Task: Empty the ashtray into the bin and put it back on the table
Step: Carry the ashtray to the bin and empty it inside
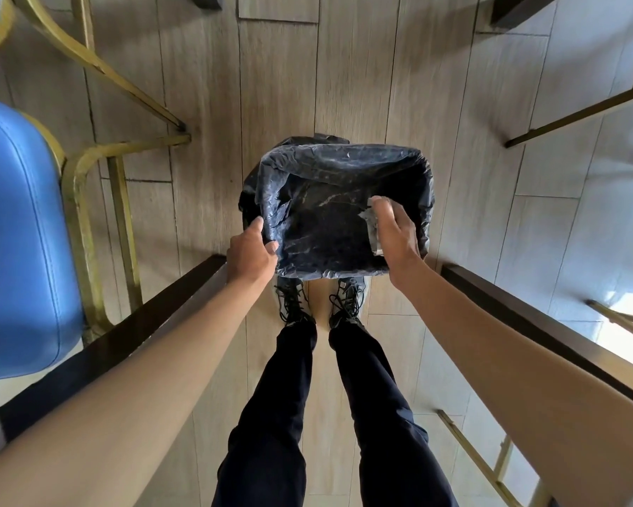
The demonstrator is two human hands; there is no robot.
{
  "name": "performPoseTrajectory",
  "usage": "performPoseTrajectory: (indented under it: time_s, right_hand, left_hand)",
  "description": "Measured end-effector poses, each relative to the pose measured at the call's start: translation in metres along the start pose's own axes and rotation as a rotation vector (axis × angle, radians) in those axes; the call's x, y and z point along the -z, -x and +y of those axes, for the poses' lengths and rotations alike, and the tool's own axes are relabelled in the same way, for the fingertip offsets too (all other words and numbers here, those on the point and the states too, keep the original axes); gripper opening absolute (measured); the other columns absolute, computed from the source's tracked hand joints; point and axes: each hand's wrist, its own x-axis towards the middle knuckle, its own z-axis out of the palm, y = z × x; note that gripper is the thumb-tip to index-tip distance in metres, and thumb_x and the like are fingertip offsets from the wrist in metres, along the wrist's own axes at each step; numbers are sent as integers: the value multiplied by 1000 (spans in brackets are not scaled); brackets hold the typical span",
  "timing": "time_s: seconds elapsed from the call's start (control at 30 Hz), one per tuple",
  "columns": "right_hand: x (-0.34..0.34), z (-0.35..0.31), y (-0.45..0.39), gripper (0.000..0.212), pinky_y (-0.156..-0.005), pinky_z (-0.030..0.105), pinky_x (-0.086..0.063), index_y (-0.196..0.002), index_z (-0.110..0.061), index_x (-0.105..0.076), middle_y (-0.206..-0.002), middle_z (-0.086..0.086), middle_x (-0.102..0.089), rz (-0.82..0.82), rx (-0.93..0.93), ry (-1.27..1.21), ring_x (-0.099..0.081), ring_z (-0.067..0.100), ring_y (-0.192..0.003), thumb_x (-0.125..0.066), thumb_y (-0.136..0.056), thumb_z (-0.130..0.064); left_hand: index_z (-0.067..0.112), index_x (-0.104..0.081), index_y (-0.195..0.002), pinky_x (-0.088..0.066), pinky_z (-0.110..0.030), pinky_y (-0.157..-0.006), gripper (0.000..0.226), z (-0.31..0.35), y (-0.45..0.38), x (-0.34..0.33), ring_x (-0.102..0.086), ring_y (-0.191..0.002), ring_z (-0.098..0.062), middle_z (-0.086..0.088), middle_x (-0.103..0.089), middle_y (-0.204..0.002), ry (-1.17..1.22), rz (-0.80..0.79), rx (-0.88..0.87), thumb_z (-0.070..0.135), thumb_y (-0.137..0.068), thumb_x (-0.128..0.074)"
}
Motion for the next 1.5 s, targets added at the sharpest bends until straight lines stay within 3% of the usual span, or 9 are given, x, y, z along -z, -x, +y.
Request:
performPoseTrajectory:
  time_s: [0.07, 0.43, 0.7, 0.8, 0.9, 1.03, 1.17, 1.37, 1.5]
  right_hand:
    - [-2, 0, -5, 49, -109, 56, -49, -115, -42, -69, -124, 3, -70, 22, -38, -16, -63, 26, -119, -56, -78, -72]
    - [-17, 1, -8, 50, -107, 58, -51, -117, -40, -69, -114, 3, -72, 50, -7, 14, -65, 30, -110, -57, -79, -70]
    - [-23, -5, -4, 56, -101, 46, -49, -134, -35, -61, -124, 4, -67, 127, 65, 53, -59, 28, -118, -50, -88, -65]
    - [-27, -4, -6, 53, -96, 40, -44, -140, -33, -58, -124, 1, -65, 61, 130, 152, -57, 23, -116, -50, -94, -61]
    - [-31, -6, -9, 64, -99, 40, -42, -149, -31, -49, -127, 4, -64, 97, 176, 250, -54, 26, -121, -48, -94, -64]
    - [-32, 1, -8, 79, -106, 49, -37, -158, -30, -32, -137, 21, -50, 40, 280, 585, -40, 37, -129, -55, -91, -66]
    - [-32, 1, -1, 95, -113, 51, -31, -163, -29, -20, -141, 22, -38, 72, 293, 548, -31, 37, -134, -63, -88, -68]
    - [-33, 24, 6, 98, -119, 52, -31, -156, -22, -31, -149, 23, -32, 1, 117, 580, -29, 40, -140, -77, -79, -63]
    - [-35, 18, 4, 87, -111, 45, -37, -144, -22, -41, -144, 20, -38, 106, 169, 515, -36, 37, -135, -84, -75, -55]
  left_hand:
    - [11, -42, -151, -46, -45, -109, 58, 0, 0, 1, -58, -129, -36, -19, -61, -137, 5, 5, -5, 17, -98, -63]
    - [12, -40, -152, -49, -46, -106, 59, -5, -4, 0, -60, -127, -36, -20, -61, -137, 8, -17, -21, 18, -98, -63]
    - [11, -41, -151, -47, -45, -109, 59, -9, -6, -2, -59, -129, -36, -21, -61, -137, 31, -20, -25, 18, -97, -64]
    - [10, -41, -151, -47, -44, -108, 59, -10, -6, -3, -60, -127, -36, -21, -62, -135, 31, -12, -31, 17, -97, -64]
    - [10, -42, -151, -48, -44, -107, 59, -10, -6, -3, -60, -126, -36, -21, -63, -135, 40, -9, -22, 17, -97, -64]
    - [10, -42, -151, -49, -43, -107, 59, -9, -7, -4, -61, -125, -36, -21, -63, -134, 50, -10, -21, 16, -97, -65]
    - [10, -42, -151, -48, -44, -107, 58, -9, -6, -5, -61, -125, -36, -22, -63, -133, 60, -4, -14, 16, -97, -64]
    - [12, -42, -151, -49, -41, -104, 57, -7, -7, 0, -62, -121, -36, -21, -64, -129, 72, -48, 25, 17, -98, -63]
    - [12, -42, -151, -47, -40, -106, 57, -6, -6, 1, -60, -127, -34, -20, -60, -136, 75, -43, 9, 16, -98, -63]
